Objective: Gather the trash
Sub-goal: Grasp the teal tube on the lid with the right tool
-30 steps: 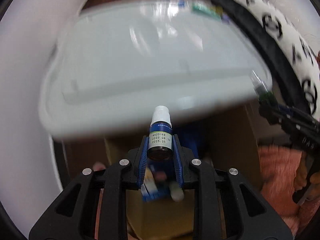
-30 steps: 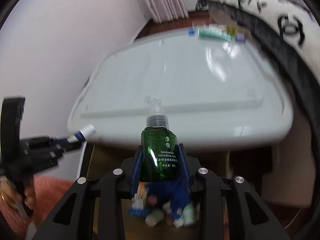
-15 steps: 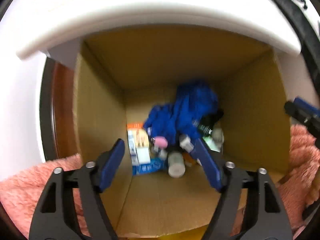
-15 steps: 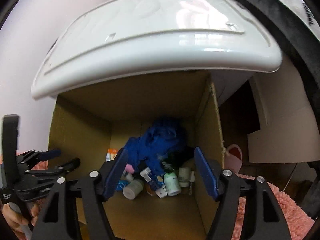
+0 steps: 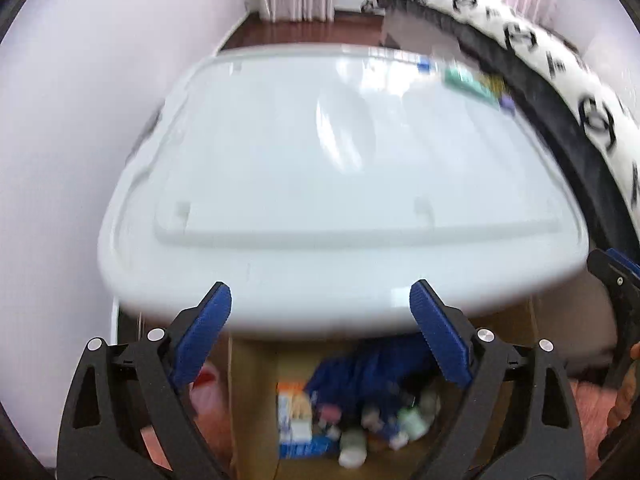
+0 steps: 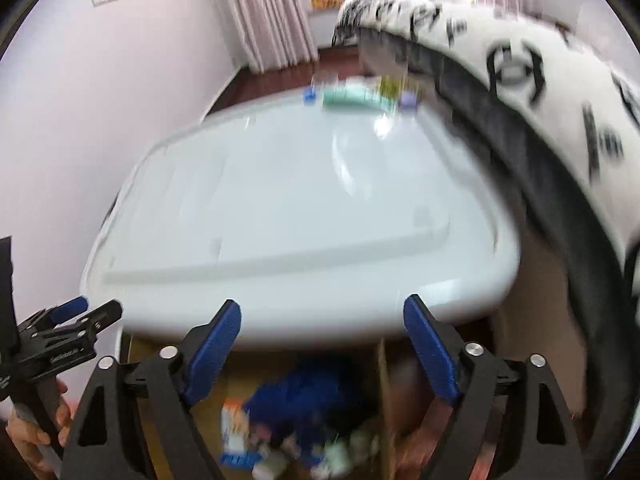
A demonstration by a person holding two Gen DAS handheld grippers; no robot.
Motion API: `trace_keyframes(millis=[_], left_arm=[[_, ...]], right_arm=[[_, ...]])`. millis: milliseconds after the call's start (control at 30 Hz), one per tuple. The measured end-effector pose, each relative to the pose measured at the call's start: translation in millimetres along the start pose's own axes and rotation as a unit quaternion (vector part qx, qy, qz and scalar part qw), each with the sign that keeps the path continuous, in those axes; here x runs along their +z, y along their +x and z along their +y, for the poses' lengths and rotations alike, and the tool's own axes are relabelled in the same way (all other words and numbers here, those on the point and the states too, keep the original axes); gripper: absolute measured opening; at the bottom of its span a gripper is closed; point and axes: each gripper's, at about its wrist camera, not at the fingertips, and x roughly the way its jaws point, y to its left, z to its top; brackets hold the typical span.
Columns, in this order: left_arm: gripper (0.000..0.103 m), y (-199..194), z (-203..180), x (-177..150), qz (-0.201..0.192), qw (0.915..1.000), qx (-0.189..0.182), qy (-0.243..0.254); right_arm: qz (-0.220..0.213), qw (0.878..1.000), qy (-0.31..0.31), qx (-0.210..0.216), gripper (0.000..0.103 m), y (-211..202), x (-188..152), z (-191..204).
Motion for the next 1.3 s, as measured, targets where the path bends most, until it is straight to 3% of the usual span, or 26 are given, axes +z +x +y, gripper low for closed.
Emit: trace_keyframes(millis=[200, 367, 533, 600, 667, 733, 867, 1000, 1100, 1233, 1300], left_arm=[[0.089, 25, -2, 33, -0.023, 0.9992, -0.028, -0.015], [0.089, 46, 9, 35, 0.01, 0.9981, -0.052, -0.031], [0.089, 46, 16, 32, 0.007, 0.9983, -0.05, -0.029], [0.089, 51, 19, 33, 0.012, 0.9982, -0.047, -0.034], [0.089, 58, 21, 35, 0.027, 0.9966, -0.062, -0.048], [0.089, 61, 23, 35, 0.034, 0.9955, -0.07, -0.054], [0.089, 61, 23, 33, 0.035, 0.9954, -0.07, -0.055], [0.089, 55, 21, 33, 0.023, 0.996, -0.07, -0.051], [0.089, 47, 23, 34, 0.004, 0.9973, -0.059, -0.044], [0.089, 38, 21, 42, -0.035, 0.9982, -0.043, -0.024], [0.089, 40, 14, 57, -0.038, 0.9977, -0.056, -0.012]], right_arm=[[-0.021, 0.997, -0.072, -0.015, 0.086, 72, 107, -7], [0.009, 0.98, -0.194, -0.034, 0.086, 153, 194, -1], [0.012, 0.97, -0.238, -0.04, 0.079, 211, 251, -7], [0.032, 0.967, -0.247, -0.049, 0.077, 237, 266, -12], [0.054, 0.961, -0.267, -0.054, 0.075, 256, 271, -13], [0.086, 0.954, -0.281, -0.053, 0.066, 271, 267, -14], [0.114, 0.967, -0.226, 0.009, 0.041, 267, 265, -26], [0.124, 0.963, -0.241, 0.008, 0.035, 245, 231, -15], [0.12, 0.977, -0.177, -0.005, 0.032, 219, 201, -19], [0.108, 0.99, -0.085, 0.034, 0.027, 171, 165, -33], [0.111, 0.992, -0.048, 0.042, 0.026, 153, 140, -44]])
